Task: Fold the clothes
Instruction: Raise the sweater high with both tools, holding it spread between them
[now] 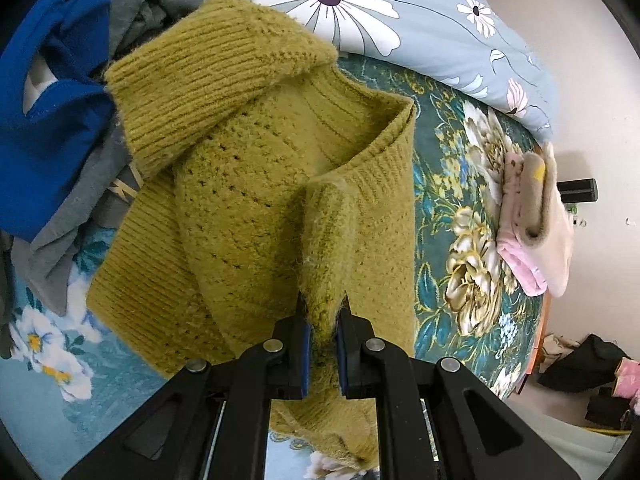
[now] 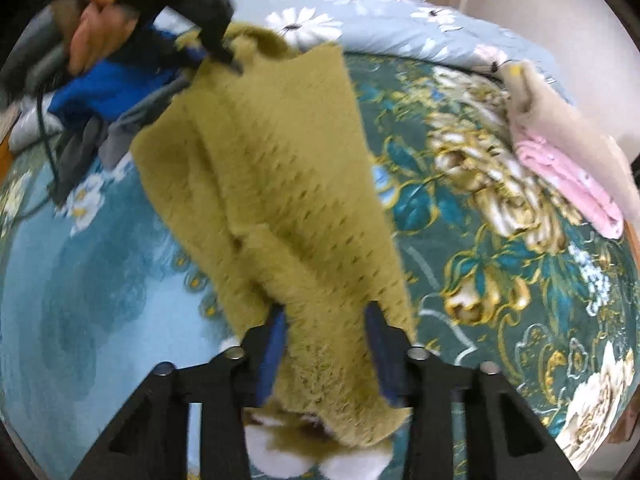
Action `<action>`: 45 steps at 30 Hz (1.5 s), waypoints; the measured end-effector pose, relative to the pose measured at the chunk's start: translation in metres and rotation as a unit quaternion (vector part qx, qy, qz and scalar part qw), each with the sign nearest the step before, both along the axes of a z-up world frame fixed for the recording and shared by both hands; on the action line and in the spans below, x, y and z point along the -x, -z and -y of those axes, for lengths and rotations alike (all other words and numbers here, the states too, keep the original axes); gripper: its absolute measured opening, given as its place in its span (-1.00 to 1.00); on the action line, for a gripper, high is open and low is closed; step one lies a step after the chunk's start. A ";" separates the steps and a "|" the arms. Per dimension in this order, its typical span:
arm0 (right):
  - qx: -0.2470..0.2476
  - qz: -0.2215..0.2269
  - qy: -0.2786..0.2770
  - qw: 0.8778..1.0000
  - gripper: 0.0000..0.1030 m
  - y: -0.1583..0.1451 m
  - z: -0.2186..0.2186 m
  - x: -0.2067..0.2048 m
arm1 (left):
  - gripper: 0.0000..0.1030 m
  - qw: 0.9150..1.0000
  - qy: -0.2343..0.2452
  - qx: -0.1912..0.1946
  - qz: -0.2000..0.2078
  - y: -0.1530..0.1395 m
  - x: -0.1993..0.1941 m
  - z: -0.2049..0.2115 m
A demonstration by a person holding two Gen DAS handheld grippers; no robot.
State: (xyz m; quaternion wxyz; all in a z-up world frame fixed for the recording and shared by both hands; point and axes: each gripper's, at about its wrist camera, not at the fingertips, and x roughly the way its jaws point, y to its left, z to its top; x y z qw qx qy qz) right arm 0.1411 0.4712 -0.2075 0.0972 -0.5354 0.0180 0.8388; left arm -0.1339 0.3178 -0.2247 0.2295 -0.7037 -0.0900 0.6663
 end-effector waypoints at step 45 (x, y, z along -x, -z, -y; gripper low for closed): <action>-0.190 -0.247 -0.060 0.948 -0.82 -0.350 -0.049 0.119 | -0.84 0.948 -0.186 -0.206 -0.158 -0.308 0.006 0.099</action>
